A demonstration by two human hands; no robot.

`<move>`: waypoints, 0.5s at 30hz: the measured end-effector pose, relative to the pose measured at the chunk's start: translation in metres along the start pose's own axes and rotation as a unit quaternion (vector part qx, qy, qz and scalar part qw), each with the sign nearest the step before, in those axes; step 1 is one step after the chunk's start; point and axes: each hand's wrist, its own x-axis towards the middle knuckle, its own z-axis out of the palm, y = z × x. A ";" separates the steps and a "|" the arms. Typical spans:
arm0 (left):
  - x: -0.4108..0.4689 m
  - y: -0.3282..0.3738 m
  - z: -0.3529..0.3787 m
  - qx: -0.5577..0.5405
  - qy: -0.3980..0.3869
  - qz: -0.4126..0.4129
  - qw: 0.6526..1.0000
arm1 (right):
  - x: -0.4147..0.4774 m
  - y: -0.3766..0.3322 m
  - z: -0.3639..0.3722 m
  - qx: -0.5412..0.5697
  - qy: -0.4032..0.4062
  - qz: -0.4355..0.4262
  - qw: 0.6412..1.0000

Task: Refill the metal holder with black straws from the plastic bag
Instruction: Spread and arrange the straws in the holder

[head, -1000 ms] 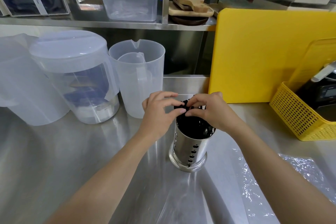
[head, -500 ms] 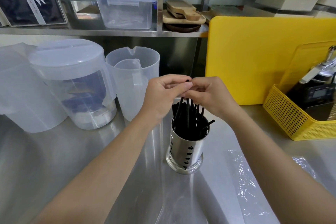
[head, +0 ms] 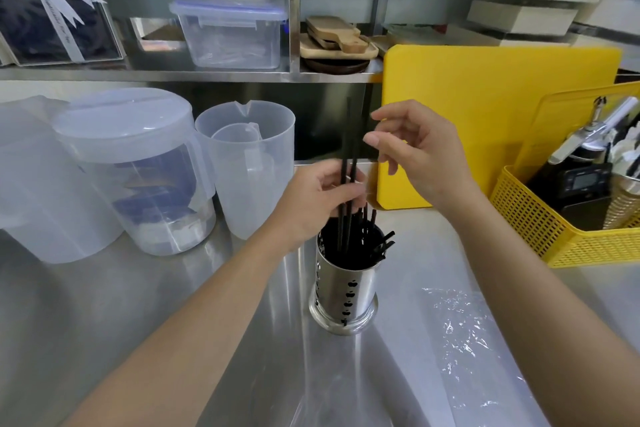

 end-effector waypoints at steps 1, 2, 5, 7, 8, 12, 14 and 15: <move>0.000 0.002 -0.002 -0.018 0.032 0.001 0.999 | -0.003 0.004 -0.003 -0.029 0.006 -0.015 0.999; 0.001 0.005 -0.004 -0.039 0.066 0.000 0.997 | -0.007 0.008 -0.007 -0.072 -0.004 -0.029 0.997; 0.005 0.011 -0.012 -0.160 0.147 -0.029 0.976 | -0.021 0.020 -0.013 -0.190 -0.097 -0.029 0.976; 0.010 0.014 -0.017 -0.278 0.177 -0.073 0.941 | -0.029 0.022 -0.012 -0.205 -0.148 -0.045 0.966; 0.012 0.014 -0.017 -0.332 0.186 -0.100 0.919 | -0.032 0.021 -0.010 -0.203 -0.163 -0.068 0.963; 0.009 0.013 -0.003 -0.407 0.129 -0.207 0.880 | -0.038 0.014 0.002 -0.168 -0.156 -0.158 0.960; 0.005 0.014 0.005 -0.389 0.075 -0.230 0.889 | -0.038 0.009 0.005 -0.156 -0.110 -0.210 0.959; 0.004 0.016 0.007 -0.383 0.062 -0.239 0.890 | -0.038 0.005 0.006 -0.154 -0.075 -0.218 0.961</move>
